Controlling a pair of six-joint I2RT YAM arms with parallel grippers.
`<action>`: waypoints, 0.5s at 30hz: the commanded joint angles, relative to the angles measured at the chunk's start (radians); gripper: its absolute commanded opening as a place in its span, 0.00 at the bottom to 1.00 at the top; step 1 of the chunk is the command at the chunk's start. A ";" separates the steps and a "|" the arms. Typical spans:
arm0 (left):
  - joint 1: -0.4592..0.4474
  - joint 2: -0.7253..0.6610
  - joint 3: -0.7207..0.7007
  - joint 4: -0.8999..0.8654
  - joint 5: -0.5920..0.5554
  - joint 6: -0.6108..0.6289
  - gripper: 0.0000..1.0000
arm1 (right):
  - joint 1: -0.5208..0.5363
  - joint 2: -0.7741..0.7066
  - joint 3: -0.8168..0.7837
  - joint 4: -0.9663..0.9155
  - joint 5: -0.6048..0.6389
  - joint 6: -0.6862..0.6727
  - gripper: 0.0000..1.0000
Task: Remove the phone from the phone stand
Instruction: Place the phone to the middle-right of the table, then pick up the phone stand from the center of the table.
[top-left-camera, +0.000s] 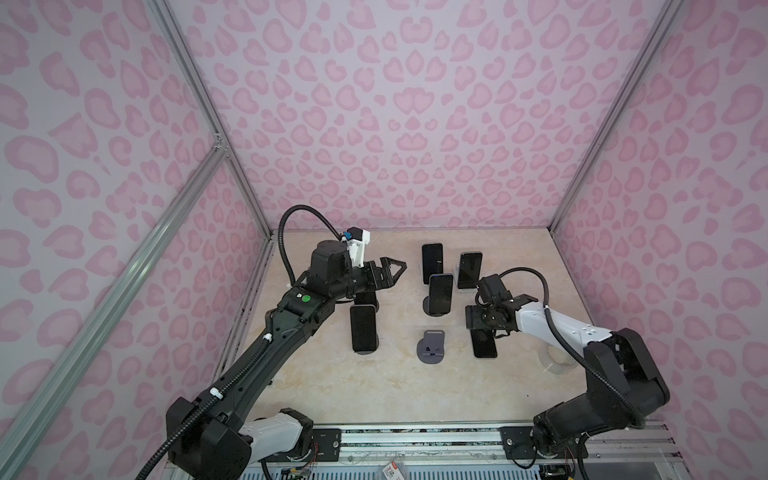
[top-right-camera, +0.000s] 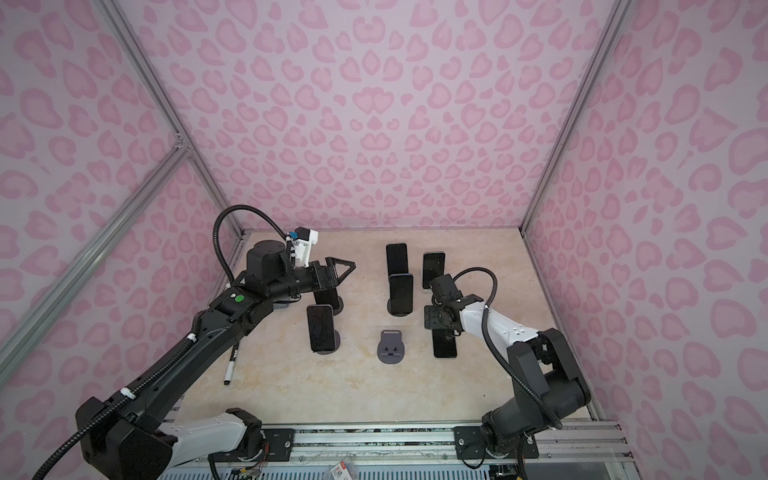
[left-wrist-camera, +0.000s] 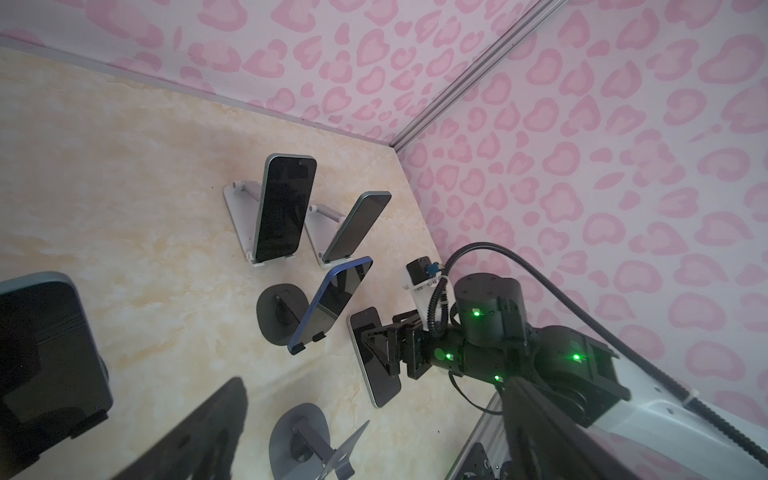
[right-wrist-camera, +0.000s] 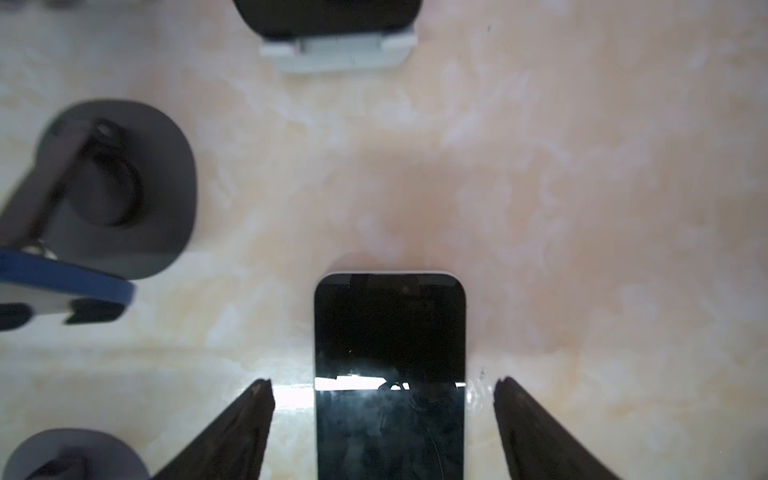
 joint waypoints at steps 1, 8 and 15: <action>0.000 -0.011 0.002 0.040 -0.007 0.002 0.99 | 0.051 -0.082 0.032 -0.095 0.126 0.063 0.88; 0.000 -0.037 -0.001 0.027 -0.053 -0.004 0.99 | 0.285 -0.259 0.056 -0.140 0.311 0.264 0.89; 0.000 -0.063 -0.007 -0.002 -0.154 -0.007 0.98 | 0.595 -0.301 0.031 -0.131 0.485 0.554 0.90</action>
